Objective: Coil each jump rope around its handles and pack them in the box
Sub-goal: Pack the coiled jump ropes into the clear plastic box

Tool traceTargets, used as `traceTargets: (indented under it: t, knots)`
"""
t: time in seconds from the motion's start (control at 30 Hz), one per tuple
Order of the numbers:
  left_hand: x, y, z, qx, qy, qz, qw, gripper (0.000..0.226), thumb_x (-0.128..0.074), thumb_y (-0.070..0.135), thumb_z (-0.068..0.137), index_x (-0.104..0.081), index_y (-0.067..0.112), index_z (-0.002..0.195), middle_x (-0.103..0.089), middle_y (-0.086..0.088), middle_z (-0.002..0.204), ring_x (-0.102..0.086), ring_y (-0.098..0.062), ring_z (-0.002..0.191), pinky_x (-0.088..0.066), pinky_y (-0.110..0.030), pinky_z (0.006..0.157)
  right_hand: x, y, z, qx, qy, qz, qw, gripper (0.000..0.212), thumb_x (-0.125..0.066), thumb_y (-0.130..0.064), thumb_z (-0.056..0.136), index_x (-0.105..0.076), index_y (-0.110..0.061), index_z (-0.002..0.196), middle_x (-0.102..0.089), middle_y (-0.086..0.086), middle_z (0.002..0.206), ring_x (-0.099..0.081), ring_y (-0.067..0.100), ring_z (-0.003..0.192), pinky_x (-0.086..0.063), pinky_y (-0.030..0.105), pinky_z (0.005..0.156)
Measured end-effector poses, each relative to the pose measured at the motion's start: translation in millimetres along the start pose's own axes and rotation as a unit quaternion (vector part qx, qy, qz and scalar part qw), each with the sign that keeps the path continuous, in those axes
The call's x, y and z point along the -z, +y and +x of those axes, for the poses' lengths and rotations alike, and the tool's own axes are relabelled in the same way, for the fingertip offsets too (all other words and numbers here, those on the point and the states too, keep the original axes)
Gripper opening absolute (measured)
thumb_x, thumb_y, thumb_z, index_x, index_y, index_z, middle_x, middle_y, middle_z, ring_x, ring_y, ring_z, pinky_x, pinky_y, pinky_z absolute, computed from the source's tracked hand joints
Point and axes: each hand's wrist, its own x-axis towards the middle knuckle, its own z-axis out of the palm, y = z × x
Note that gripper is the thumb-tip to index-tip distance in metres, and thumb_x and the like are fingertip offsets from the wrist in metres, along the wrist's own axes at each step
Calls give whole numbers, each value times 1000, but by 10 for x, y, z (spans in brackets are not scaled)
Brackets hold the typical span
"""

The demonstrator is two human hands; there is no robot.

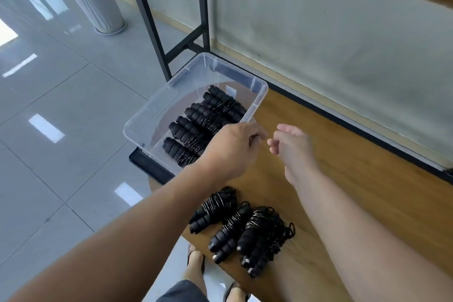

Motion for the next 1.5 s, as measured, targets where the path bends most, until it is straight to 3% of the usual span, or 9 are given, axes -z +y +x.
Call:
traceTargets:
  t: [0.17,0.33,0.57,0.7,0.83,1.1,1.27,1.37,1.5]
  knots:
    - [-389,70,-263,146,-84,-21,985,22,-50,13,94,-70,20,99,-71,5,93,-52,-10,58,-52,-36,64,92,359,15,-48,-49,-56,996,31,-51,-4,89,-61,-17,115,-68,4,87,-58,18,78,-54,36,80]
    - [-629,-17,-506,316,-85,-51,944,20,-53,15,95,-68,20,107,-63,10,91,-58,-10,77,-48,-24,69,200,659,113,-54,-81,-140,985,24,-52,-6,92,-64,-10,113,-64,3,84,-59,17,78,-52,33,80]
    - [-837,36,-911,595,-7,-276,755,11,-55,14,97,-52,7,90,-46,-3,71,-44,-17,62,-39,-28,62,408,1104,178,-99,-151,-347,921,39,-52,-14,98,-55,-6,136,-56,11,132,-50,31,126,-40,33,100]
    - [-904,248,-1049,673,9,-402,621,21,-56,22,99,-52,3,106,-59,-14,83,-60,-26,68,-43,-29,52,431,1235,186,-110,-182,-392,895,37,-47,-17,100,-59,2,129,-57,18,135,-54,34,124,-45,37,100]
    - [-995,386,-1047,704,11,-444,554,38,-56,31,96,-61,1,119,-73,-19,94,-72,-33,79,-58,-40,65,425,1314,208,-112,-207,-409,882,38,-46,-21,100,-60,1,126,-60,19,131,-57,35,119,-47,36,98]
    - [-1014,474,-997,681,42,-445,581,28,-60,25,95,-64,1,110,-72,-17,91,-71,-32,74,-58,-36,67,495,1260,118,-109,-201,-403,886,37,-42,-14,101,-59,1,129,-58,16,136,-55,31,124,-45,31,98]
    - [-807,632,-912,631,35,-440,638,17,-57,16,96,-65,4,88,-66,-7,51,-63,-18,39,-43,-17,36,669,1033,57,-79,-151,-346,922,32,-49,-13,95,-64,6,117,-64,22,125,-61,33,109,-48,39,91]
    - [-693,715,-808,600,23,-436,670,22,-61,20,91,-64,6,107,-75,-13,82,-74,-23,65,-57,-24,52,775,794,31,-62,-139,-315,937,33,-56,-21,93,-66,-4,119,-67,13,121,-62,31,107,-49,42,94]
    - [-460,710,-612,520,51,-377,764,77,-64,44,69,-44,24,140,-54,-6,133,-65,-25,105,-58,-41,85,827,317,-109,-1,-135,-245,960,17,-59,-21,95,-64,-19,111,-69,-2,93,-71,23,85,-54,47,94]
